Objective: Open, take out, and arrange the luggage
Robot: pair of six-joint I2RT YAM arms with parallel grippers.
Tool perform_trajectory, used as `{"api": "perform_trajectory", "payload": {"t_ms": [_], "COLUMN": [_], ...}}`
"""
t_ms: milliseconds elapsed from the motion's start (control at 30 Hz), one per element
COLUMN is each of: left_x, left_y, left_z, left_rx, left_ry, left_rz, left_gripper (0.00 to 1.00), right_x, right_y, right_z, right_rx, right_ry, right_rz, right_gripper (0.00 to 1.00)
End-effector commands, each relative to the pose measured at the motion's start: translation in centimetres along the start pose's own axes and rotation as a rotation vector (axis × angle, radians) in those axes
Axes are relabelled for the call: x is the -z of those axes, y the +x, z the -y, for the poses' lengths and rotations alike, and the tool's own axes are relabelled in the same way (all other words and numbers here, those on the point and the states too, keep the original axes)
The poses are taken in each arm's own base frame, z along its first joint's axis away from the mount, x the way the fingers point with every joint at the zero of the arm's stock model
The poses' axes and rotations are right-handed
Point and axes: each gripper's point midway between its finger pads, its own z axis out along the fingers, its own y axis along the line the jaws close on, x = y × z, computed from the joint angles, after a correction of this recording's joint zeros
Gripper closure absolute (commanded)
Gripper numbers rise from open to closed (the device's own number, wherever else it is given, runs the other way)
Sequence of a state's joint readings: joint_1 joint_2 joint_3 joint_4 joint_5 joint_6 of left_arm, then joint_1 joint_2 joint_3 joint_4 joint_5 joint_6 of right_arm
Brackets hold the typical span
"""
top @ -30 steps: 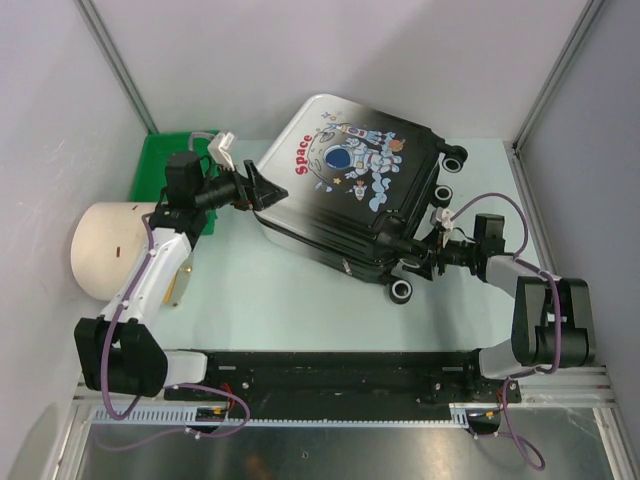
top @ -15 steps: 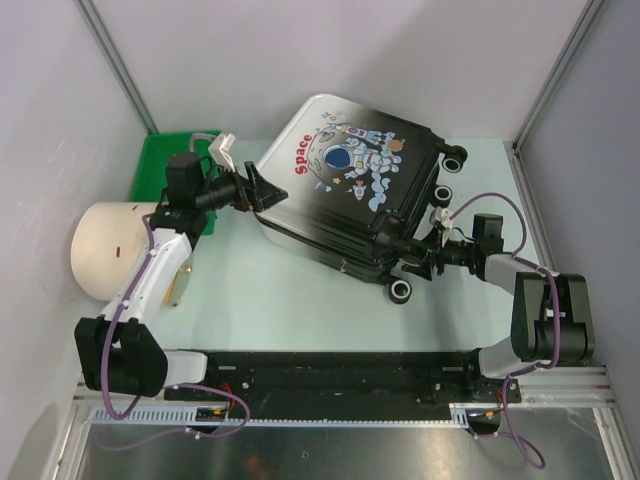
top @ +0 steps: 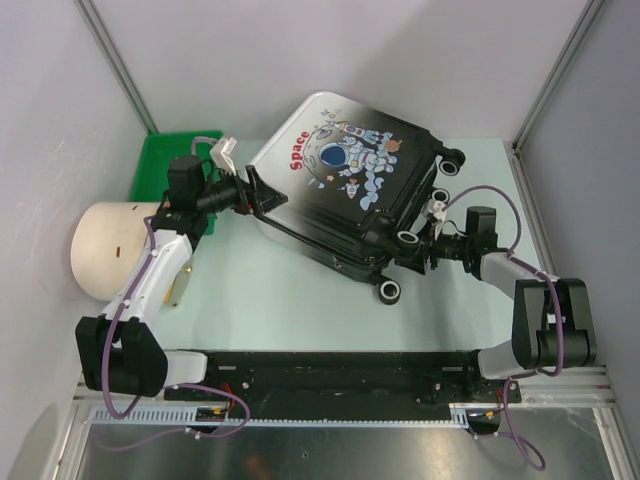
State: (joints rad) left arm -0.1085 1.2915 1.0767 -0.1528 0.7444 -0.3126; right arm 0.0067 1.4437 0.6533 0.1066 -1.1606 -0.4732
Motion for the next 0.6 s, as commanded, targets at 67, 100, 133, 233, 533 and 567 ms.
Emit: {"api": "perform_trajectory", "payload": {"t_ms": [67,100,133,233,533,567], "left_x": [0.4,0.4,0.5,0.7,1.1,1.1], "left_y": [-0.3,-0.2,-0.4,-0.7,-0.8,-0.7], "left_z": [-0.3,-0.4,-0.4,-0.7,-0.9,-1.1], "left_rx": [-0.035,-0.032,-0.036,-0.034,-0.034,-0.03], "left_ry": [0.002,0.002,0.001,-0.006,-0.014,-0.018], "left_rz": [0.014,0.012,0.018,0.026,0.033,0.032], "left_gripper": [0.13,0.13,0.13,0.13,0.13,0.13], "right_x": [-3.1,-3.5,-3.8,-4.4,-5.5,-5.5], "right_y": [-3.9,-4.3,-4.1,-4.1,-1.5,-1.4], "right_z": [-0.9,-0.8,-0.8,-1.2,-2.4,-2.5], "right_rx": [0.016,0.022,0.002,-0.073,-0.219,-0.207], "right_ry": [-0.051,-0.05,-0.051,-0.062,-0.009,-0.005], "right_rz": [0.045,0.055,0.047,0.049,0.062,0.071], "right_gripper": [0.42,0.43,0.43,0.43,0.42,0.43]}}
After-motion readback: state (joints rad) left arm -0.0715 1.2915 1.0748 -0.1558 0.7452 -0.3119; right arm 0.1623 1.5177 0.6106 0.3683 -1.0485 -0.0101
